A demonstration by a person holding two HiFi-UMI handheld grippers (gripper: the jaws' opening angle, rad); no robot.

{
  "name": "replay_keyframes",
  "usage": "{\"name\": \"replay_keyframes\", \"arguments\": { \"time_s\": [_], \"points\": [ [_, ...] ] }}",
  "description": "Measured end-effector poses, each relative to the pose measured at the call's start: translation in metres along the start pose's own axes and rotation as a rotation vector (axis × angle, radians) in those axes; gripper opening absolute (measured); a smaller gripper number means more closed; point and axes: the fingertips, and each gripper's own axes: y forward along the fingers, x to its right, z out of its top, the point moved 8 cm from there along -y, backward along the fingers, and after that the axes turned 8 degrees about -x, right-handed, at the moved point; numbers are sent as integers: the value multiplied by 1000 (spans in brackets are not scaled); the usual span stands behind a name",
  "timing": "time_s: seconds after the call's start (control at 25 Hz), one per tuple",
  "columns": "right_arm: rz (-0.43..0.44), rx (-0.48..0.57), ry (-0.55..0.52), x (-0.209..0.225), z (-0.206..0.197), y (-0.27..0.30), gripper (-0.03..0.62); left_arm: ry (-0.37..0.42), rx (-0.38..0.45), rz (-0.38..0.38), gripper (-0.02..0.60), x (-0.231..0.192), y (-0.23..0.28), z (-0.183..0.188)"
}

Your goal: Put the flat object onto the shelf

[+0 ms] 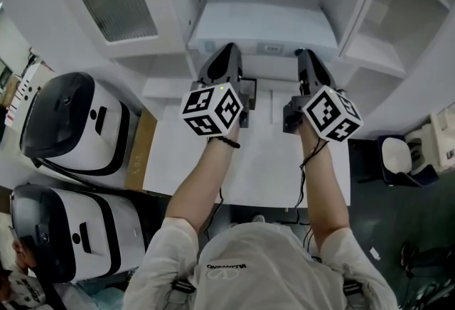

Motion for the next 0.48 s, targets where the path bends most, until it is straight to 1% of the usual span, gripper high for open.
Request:
{"name": "replay_keyframes", "arguments": {
  "time_s": [0.16, 0.48],
  "points": [
    [-6, -14, 10, 5, 4, 11, 41, -18, -7, 4, 5, -3, 12, 0],
    [-25, -27, -10, 13, 4, 22, 34, -21, -11, 10, 5, -7, 26, 0]
  ]
}}
